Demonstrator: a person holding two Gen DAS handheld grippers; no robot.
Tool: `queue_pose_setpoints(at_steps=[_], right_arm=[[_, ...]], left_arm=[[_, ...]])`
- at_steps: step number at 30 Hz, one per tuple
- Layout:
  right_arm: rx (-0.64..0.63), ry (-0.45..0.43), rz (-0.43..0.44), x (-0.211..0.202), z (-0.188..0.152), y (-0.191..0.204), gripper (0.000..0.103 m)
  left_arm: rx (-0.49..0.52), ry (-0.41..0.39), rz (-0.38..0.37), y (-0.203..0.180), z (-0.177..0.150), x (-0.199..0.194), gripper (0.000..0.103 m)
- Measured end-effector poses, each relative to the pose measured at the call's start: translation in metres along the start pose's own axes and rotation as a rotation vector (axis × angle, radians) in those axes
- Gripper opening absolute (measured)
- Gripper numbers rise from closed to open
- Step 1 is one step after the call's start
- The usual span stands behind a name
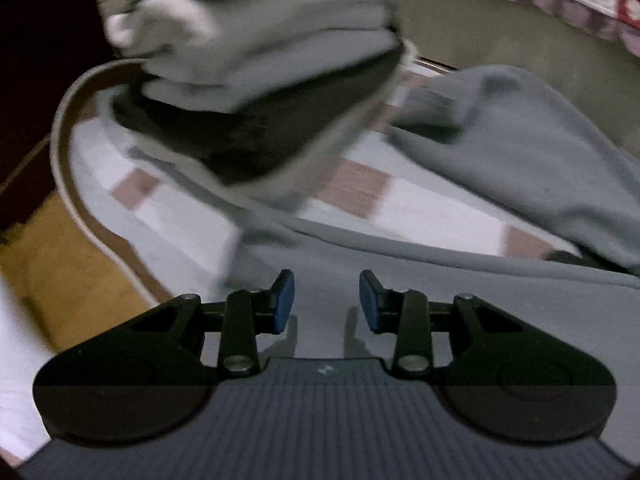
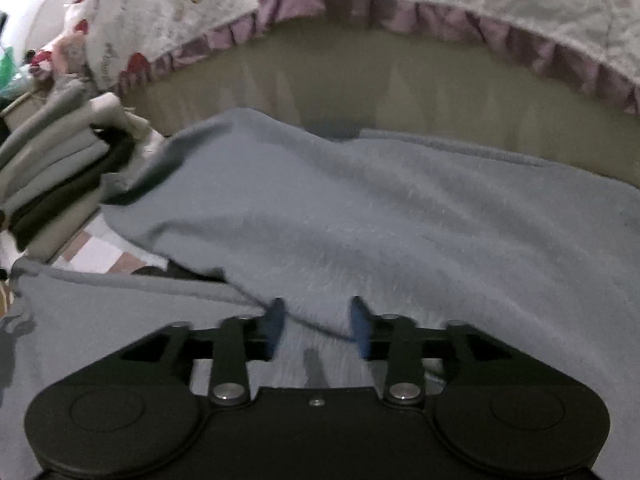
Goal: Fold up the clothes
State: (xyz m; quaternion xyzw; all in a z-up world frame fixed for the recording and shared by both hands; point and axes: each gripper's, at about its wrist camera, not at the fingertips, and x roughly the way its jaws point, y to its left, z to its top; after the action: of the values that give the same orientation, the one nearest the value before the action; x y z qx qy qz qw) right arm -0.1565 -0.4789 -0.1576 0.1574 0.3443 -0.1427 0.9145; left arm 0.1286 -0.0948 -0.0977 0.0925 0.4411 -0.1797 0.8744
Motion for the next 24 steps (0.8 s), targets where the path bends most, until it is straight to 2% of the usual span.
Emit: queue_pose_setpoints(at_steps=[3, 6, 8, 10, 15, 18, 20, 24], right_arm=[[-0.074, 0.015, 0.004, -0.012, -0.012, 0.011, 0.045], [-0.122, 0.04, -0.057, -0.016, -0.016, 0.018, 0.045], [-0.136, 0.053, -0.112, -0.017, -0.015, 0.02, 0.045], [-0.107, 0.036, -0.091, -0.021, -0.002, 0.021, 0.045], [-0.03, -0.011, -0.035, -0.029, 0.03, 0.024, 0.045], [-0.017, -0.034, 0.023, -0.025, 0.041, 0.021, 0.045], [-0.084, -0.029, 0.031, -0.015, 0.042, 0.022, 0.045], [-0.263, 0.063, 0.069, 0.031, 0.036, 0.027, 0.045]], left_arm=[[0.01, 0.017, -0.029, -0.032, 0.004, 0.0, 0.027], [0.054, -0.023, 0.015, -0.06, 0.022, -0.012, 0.026], [0.066, -0.053, 0.011, -0.065, 0.033, -0.024, 0.026], [0.07, -0.067, -0.012, -0.064, 0.038, -0.035, 0.027], [0.014, -0.058, -0.115, -0.043, 0.038, -0.046, 0.037], [0.0, -0.038, -0.167, -0.042, 0.045, -0.021, 0.041], [-0.004, -0.024, -0.181, -0.046, 0.05, 0.005, 0.041], [0.047, 0.005, -0.164, -0.061, 0.069, 0.074, 0.041]])
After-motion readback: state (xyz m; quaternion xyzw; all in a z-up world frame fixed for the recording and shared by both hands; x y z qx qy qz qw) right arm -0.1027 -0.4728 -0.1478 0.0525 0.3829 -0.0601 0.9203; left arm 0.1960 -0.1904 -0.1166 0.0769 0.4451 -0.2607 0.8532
